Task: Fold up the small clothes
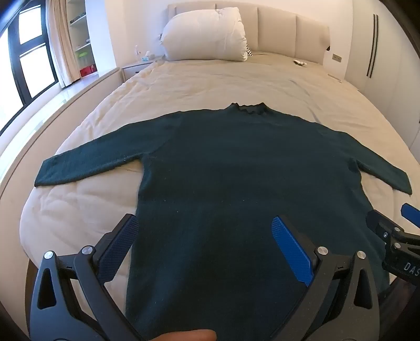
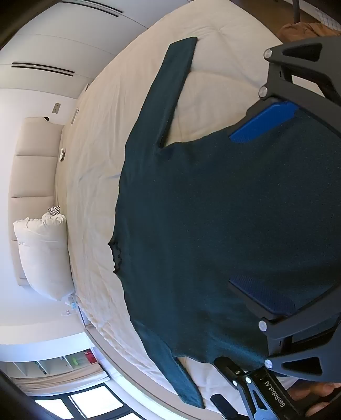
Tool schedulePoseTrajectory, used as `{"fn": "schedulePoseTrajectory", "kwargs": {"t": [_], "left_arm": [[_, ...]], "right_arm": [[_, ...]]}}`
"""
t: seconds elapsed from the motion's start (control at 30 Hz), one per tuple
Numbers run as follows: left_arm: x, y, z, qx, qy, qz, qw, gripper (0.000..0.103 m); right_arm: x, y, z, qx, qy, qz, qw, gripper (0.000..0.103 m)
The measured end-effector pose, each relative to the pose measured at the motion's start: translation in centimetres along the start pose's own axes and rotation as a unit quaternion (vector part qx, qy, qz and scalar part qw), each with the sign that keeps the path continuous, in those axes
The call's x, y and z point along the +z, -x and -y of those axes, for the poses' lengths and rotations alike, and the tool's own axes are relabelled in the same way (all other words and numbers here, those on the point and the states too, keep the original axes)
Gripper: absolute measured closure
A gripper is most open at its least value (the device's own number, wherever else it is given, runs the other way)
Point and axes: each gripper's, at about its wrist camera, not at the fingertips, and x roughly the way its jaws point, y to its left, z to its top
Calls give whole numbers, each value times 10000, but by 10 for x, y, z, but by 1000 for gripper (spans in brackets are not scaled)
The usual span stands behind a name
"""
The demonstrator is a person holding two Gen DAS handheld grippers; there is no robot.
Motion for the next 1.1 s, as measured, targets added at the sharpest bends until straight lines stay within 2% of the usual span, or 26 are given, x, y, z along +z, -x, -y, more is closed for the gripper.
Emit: {"fn": "schedulePoseTrajectory", "kwargs": {"t": [1.1], "left_arm": [[-6,-7,-7,-25,36,-42,10000,0]], "right_arm": [[-7,-5,-5,-50,47,-83,9999,0]]}}
